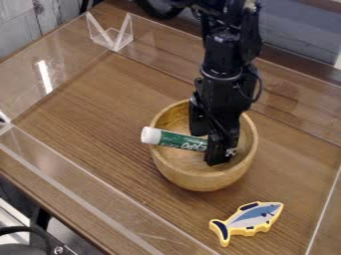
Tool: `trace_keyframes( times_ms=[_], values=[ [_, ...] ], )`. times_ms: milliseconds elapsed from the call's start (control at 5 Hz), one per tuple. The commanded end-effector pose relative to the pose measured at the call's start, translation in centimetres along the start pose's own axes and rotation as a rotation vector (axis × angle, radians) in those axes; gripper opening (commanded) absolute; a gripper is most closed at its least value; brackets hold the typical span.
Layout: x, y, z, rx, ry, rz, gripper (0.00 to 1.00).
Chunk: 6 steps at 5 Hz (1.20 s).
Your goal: Remove the green marker from inside the brown bowl and put it on the table
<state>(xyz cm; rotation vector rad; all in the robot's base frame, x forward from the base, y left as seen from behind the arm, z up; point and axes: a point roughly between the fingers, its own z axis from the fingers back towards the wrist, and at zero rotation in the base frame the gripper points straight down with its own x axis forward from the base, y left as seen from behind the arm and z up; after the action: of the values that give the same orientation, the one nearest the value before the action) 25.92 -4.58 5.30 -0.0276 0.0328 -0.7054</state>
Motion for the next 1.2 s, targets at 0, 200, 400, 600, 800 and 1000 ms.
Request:
trace_keyframes(
  times_ms=[0, 200, 400, 600, 800, 1000],
  values=[
    [0.53, -0.03, 0.77, 0.016, -0.036, -0.007, 1.00],
    [0.54, -0.07, 0.68, 0.016, -0.041, -0.002, 1.00],
    [0.57, -0.08, 0.73, 0.017, -0.046, 0.007, 1.00],
    [0.58, -0.11, 0.71, 0.018, -0.051, 0.013, 1.00],
    [0.61, -0.14, 0.69, 0.018, -0.056, 0.018, 1.00],
    [0.63, -0.16, 0.69, 0.018, -0.060, 0.023, 1.00]
  ],
)
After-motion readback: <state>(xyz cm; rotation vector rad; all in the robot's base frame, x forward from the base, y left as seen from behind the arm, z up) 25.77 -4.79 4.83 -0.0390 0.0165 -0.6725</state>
